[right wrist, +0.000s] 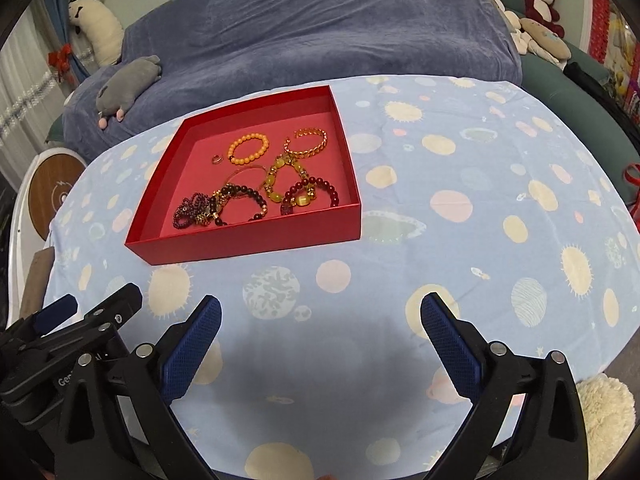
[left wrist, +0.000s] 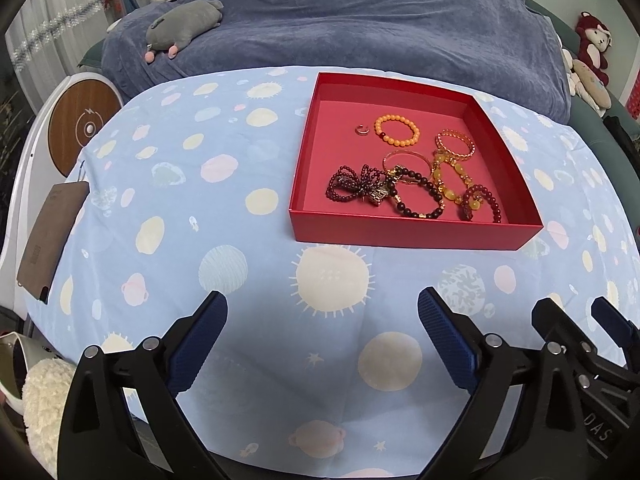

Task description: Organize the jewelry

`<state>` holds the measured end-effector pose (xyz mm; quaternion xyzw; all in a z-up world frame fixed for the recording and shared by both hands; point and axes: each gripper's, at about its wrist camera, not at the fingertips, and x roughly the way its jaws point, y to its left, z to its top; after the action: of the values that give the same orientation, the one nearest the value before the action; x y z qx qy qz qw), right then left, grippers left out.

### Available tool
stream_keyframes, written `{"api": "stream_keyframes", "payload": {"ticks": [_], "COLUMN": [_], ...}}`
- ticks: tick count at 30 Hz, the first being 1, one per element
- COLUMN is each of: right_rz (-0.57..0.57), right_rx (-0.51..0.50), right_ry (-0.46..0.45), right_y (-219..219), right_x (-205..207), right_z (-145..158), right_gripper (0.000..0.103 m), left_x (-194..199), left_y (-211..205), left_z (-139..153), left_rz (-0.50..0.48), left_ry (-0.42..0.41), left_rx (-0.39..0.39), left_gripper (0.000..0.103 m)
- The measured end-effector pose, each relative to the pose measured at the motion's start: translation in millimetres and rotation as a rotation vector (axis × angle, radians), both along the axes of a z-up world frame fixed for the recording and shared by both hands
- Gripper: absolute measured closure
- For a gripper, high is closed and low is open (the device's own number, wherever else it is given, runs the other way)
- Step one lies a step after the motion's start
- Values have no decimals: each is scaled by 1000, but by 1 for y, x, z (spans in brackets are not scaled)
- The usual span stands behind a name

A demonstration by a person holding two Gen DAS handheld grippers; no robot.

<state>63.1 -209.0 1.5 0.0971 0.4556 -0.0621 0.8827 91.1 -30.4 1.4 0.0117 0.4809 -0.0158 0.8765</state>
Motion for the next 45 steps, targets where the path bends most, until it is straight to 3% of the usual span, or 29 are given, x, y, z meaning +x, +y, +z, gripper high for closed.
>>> {"api": "stream_keyframes", "payload": {"ticks": [45], "right_rz": [8], "right_rx": [-48], "right_ry": [-52], "right_y": [13], "right_x": [-9], "right_z": [11], "right_gripper": [7], "left_x": [-8], "left_y": [6], "left_z": [13], "left_rz": [23], "left_ry": [-62], "left_rx": [-6], "left_gripper": [10]}}
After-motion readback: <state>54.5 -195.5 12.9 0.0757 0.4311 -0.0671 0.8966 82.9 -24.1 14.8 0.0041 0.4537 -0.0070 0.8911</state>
